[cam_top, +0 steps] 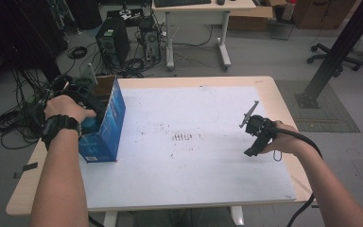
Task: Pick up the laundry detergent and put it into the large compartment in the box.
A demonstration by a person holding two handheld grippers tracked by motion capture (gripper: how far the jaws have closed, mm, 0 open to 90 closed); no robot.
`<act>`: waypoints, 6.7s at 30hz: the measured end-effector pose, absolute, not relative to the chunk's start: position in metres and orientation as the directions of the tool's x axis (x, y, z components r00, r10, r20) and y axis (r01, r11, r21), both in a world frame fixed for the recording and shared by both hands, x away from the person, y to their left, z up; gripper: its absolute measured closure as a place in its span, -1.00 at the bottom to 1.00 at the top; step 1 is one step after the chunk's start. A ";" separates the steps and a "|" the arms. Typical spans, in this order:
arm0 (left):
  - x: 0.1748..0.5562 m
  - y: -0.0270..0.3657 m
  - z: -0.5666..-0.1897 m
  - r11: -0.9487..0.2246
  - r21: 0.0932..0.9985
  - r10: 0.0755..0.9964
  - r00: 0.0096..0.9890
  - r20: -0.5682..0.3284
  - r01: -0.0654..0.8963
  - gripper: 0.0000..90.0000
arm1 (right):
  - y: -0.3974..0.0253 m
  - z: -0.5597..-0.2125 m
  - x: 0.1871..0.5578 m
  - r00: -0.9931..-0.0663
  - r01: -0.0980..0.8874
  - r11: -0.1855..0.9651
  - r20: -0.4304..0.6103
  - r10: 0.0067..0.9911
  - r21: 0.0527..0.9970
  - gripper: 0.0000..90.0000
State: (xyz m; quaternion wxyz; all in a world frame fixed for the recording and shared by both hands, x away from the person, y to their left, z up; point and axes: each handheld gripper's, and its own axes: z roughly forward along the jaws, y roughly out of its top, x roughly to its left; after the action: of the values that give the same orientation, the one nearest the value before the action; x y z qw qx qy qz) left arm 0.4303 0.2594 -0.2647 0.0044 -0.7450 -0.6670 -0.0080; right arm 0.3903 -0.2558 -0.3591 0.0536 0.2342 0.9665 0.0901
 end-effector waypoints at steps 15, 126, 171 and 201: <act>0.430 0.250 -0.248 -0.127 0.032 0.991 0.125 0.052 0.991 -0.54 | -0.256 -0.357 0.388 -0.884 0.442 0.873 -0.064 0.463 0.205 -0.70; 0.422 0.140 -0.166 -0.494 0.156 0.869 0.483 0.103 0.855 -0.87 | -0.261 -0.351 0.383 -0.882 0.442 0.870 -0.072 0.466 0.218 -0.70; 0.394 0.054 -0.190 -0.749 0.150 0.655 0.755 0.020 0.646 -0.94 | -0.260 -0.342 0.380 -0.884 0.436 0.873 -0.079 0.461 0.217 -0.70; 0.386 0.033 -0.216 -0.809 0.135 0.575 0.818 -0.016 0.572 -0.93 | -0.260 -0.341 0.379 -0.880 0.442 0.871 -0.081 0.467 0.216 -0.70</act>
State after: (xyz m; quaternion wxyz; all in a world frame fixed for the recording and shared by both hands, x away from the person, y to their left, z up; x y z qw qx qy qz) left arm 0.3856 0.0326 -0.2156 -0.0668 -0.9510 -0.3016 -0.0130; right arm 0.3794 -0.2604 -0.3411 0.0654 0.2356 0.9649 0.0959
